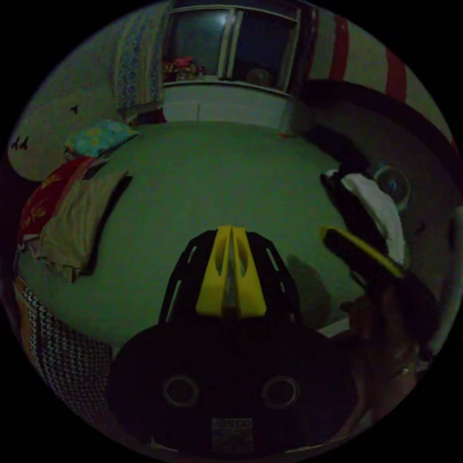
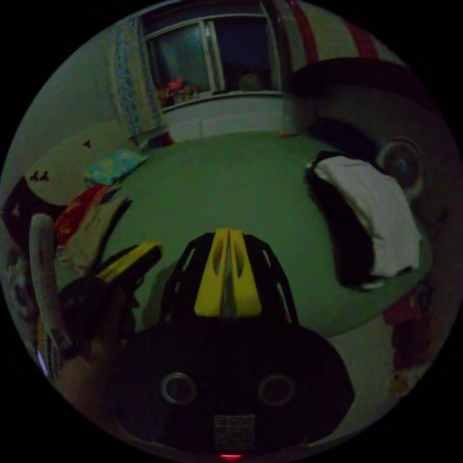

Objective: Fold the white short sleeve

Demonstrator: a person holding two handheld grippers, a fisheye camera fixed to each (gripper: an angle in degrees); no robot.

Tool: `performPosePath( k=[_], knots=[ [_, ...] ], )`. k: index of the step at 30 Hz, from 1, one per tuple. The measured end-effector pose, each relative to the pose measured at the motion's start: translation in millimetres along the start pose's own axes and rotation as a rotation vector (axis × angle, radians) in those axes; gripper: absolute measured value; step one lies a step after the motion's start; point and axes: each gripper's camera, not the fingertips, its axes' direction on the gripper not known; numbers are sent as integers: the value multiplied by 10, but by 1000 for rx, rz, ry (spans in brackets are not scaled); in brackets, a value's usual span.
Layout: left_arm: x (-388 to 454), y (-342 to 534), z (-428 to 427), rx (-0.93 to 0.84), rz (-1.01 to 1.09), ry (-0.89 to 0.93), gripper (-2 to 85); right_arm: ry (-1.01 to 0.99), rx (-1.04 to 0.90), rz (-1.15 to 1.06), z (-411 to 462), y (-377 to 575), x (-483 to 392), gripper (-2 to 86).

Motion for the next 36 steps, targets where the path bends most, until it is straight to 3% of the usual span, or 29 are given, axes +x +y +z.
performPosePath(
  k=[2,5,11,19,24,29,36],
  knots=[
    [392,-17,102,-49,41,-55,-1,13,19,47,-60,133,307,-11],
    [953,39,204,30,84,-87,0,-2,-24,96,-55,270,679,-11],
    [1884,112,571,-26,17,47,2,65,-21,244,-158,577,1392,-11],
    [3190,212,1035,-64,129,81,2,117,19,278,-342,966,2068,-11],
    [3705,261,1334,-105,122,119,3,92,39,357,-436,1171,2514,-9],
    [4157,309,1563,-98,173,113,2,97,271,305,-729,1432,2737,0],
    [4484,358,1887,-123,127,138,2,198,273,263,-742,1555,2933,72]
  ],
)
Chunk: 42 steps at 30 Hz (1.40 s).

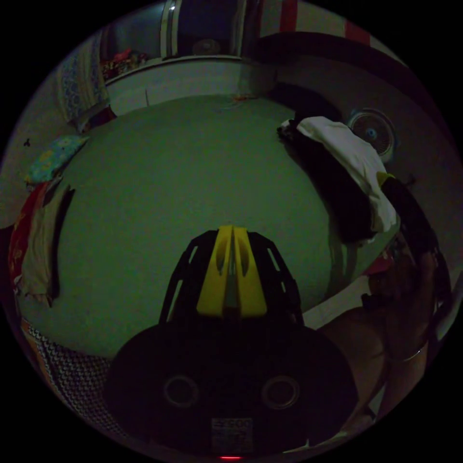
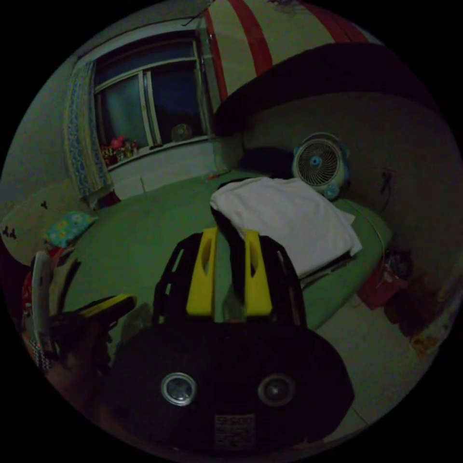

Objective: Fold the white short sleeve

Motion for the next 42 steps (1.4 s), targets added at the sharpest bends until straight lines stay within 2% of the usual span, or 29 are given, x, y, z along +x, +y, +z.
performPosePath(
  k=[6,16,24,42],
  knots=[
    [96,-28,270,-24,-20,11,2,94,-52,51,156,0,233,95],
    [41,-88,663,-87,-35,44,2,189,-104,40,371,33,357,26],
    [-66,-80,791,-105,5,34,2,97,-97,105,373,25,476,-11],
    [-972,34,686,-103,-30,67,2,-188,-140,-119,553,-11,-213,-13]
  ],
)
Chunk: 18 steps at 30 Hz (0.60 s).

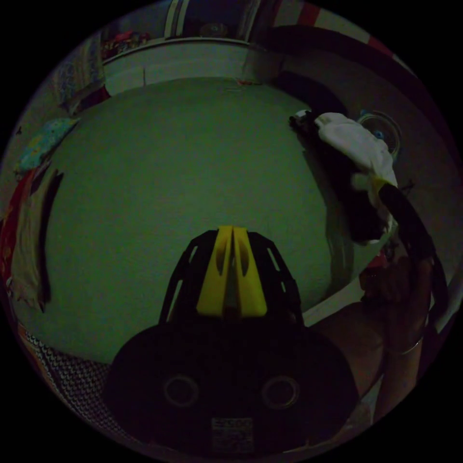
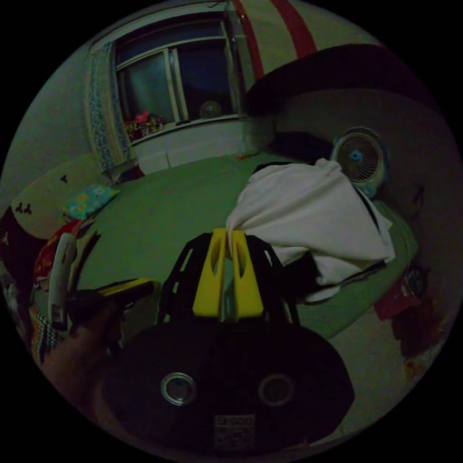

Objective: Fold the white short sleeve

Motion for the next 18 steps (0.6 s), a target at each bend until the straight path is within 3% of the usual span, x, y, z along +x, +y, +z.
performPosePath(
  k=[11,18],
  knots=[
    [-903,120,-325,24,-72,-31,0,-183,-88,-100,365,-174,-759,-13],
    [-1618,259,-706,102,-192,-219,-2,-340,-160,-255,571,-212,-1388,-12]
  ],
)
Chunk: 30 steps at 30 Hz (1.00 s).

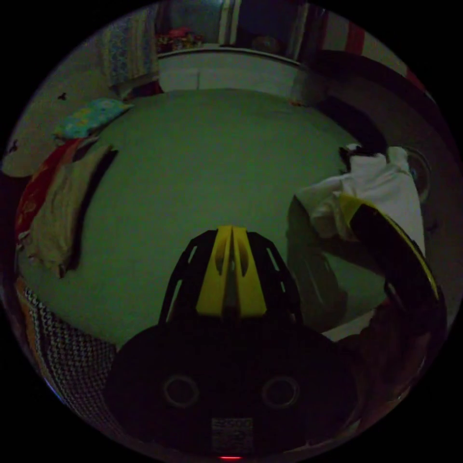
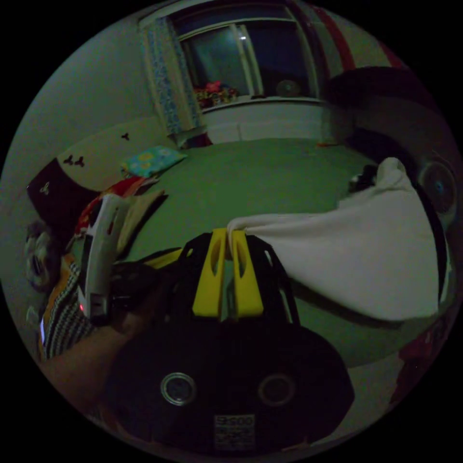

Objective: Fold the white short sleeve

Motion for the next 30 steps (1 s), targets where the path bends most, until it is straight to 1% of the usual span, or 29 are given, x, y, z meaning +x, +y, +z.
performPosePath(
  k=[5,10,14,16,21,23,25,28,30],
  knots=[
    [-501,-24,-125,28,-34,-78,-4,-87,-61,-143,274,-134,-414,-12],
    [-1134,-74,-230,31,-159,-91,-4,-209,-51,-127,382,-264,-495,-12],
    [-1434,-141,-283,33,-190,-94,-4,-318,-47,-135,417,-370,-452,-10],
    [-1575,-207,-308,34,-186,-98,-4,-300,-33,-154,420,-410,-427,-6],
    [-1801,-364,-382,54,-179,-109,-3,-257,3,-208,375,-516,-276,37],
    [-1880,-415,-455,95,-193,-150,-4,-261,44,-220,300,-562,-147,48],
    [-2017,-452,-586,190,-254,-173,-4,-287,71,-227,240,-591,-33,57],
    [-2203,-520,-685,262,-317,-140,-3,-316,100,-234,156,-645,183,83],
    [-2283,-601,-676,264,-323,-97,-3,-267,124,-188,130,-689,348,97]
  ],
)
